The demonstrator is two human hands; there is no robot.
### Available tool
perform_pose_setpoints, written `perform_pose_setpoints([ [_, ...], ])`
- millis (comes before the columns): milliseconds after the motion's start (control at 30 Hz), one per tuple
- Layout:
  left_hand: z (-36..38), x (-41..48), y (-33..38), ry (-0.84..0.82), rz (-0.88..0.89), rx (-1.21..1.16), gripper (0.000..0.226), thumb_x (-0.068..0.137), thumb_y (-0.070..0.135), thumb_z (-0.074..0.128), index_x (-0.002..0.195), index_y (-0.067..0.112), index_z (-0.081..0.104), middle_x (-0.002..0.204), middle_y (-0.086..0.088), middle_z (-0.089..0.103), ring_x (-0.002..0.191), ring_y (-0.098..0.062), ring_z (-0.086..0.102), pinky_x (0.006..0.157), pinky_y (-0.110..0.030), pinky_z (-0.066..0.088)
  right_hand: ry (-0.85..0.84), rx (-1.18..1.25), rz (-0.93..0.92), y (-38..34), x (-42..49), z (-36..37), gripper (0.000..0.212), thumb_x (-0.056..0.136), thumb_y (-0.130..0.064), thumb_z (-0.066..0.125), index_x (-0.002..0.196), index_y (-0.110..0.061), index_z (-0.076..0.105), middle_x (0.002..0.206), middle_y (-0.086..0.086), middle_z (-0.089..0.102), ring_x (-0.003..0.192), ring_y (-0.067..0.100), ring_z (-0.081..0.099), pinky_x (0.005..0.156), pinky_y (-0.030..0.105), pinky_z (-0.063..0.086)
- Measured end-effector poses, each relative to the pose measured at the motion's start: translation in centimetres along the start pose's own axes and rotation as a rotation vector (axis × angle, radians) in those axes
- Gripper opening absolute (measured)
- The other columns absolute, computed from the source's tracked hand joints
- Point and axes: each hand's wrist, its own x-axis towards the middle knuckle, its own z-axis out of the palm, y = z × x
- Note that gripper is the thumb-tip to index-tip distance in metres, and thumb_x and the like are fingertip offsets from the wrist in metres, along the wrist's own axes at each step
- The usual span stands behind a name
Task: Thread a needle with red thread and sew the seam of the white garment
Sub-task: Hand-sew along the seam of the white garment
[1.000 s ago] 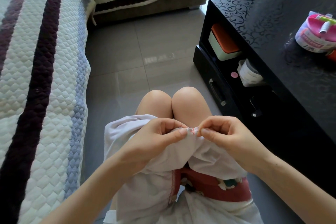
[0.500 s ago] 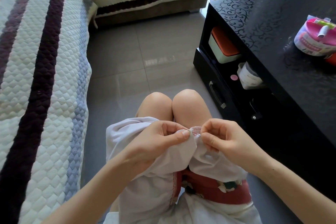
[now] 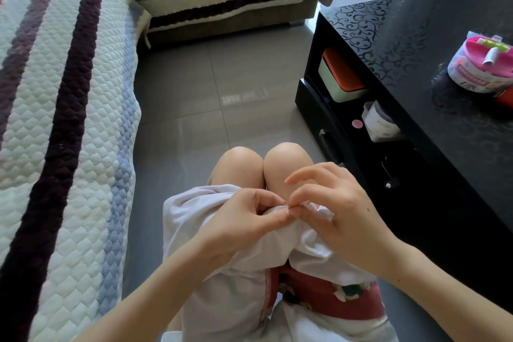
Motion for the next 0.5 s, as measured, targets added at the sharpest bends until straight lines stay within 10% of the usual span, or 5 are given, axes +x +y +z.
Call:
perform_pose_setpoints([
  [200, -0.5, 0.3, 0.3, 0.136, -0.013, 0.166, 0.023, 0.091, 0.018, 0.063, 0.068, 0.019, 0.065, 0.051, 0.019, 0.053, 0.054, 0.004, 0.047, 0.055, -0.01, 0.032, 0.029, 0.303, 0.015, -1.6, 0.7, -0.1, 0.012, 0.089, -0.005, 0.057, 0.083, -0.003, 0.067, 0.08, -0.001, 0.07, 0.079, 0.018, 0.07, 0.1, 0.045, 0.046],
  [333, -0.1, 0.0, -0.1, 0.101, -0.021, 0.244, 0.021, 0.09, 0.023, 0.063, 0.069, 0.024, 0.065, 0.059, 0.022, 0.062, 0.065, 0.008, 0.056, 0.065, -0.016, 0.04, 0.058, 0.789, 0.19, -3.5, 3.0, -2.4, 0.006, 0.093, -0.006, 0.055, 0.087, -0.006, 0.055, 0.066, 0.003, 0.063, 0.061, 0.017, 0.067, 0.068, 0.037, 0.058],
  [500, -1.5, -0.1, 0.5, -0.01, -0.06, 0.053, 0.014, 0.088, 0.02, 0.069, 0.095, 0.01, 0.076, 0.103, -0.004, 0.074, 0.107, -0.012, 0.065, 0.1, -0.03, 0.048, -0.024, 1.032, 0.657, 1.4, 3.9, -3.3, 0.009, 0.089, -0.015, 0.051, 0.086, -0.006, 0.047, 0.052, 0.0, 0.035, 0.041, 0.01, 0.028, 0.041, 0.025, 0.018],
])
